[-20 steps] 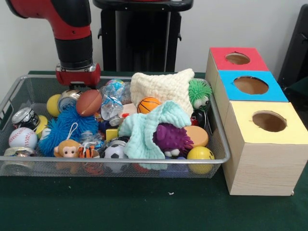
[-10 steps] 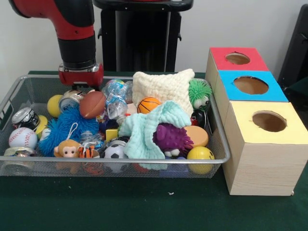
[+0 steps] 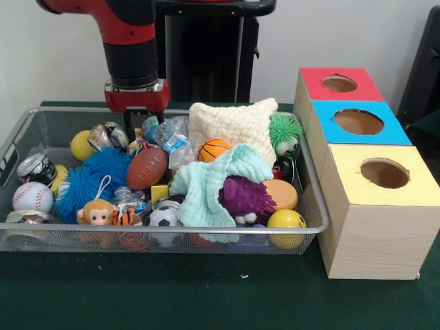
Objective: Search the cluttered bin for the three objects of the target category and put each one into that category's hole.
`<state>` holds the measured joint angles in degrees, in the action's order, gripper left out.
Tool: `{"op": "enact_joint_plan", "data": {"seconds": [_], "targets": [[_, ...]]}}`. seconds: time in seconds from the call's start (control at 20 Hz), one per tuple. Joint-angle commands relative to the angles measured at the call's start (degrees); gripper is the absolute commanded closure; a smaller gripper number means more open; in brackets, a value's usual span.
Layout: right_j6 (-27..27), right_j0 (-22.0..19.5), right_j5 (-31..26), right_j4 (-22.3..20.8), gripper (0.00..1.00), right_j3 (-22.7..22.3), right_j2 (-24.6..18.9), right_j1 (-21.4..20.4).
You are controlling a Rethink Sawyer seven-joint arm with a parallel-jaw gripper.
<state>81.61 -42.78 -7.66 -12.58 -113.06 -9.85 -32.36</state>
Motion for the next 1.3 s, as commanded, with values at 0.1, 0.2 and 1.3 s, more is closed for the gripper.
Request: {"op": "enact_joint_plan", "data": {"seconds": [0.1, 0.2, 1.3], "targets": [[11.8, 2.6, -6.0, 4.7, 0.00, -2.1, 0.0, -1.4], [11.6, 2.8, -5.7, 4.9, 0.00, -2.0, 0.4, -1.1], [1.3, 5.2, 6.9, -18.4, 0.00, 14.4, 9.3, 9.4]]}}
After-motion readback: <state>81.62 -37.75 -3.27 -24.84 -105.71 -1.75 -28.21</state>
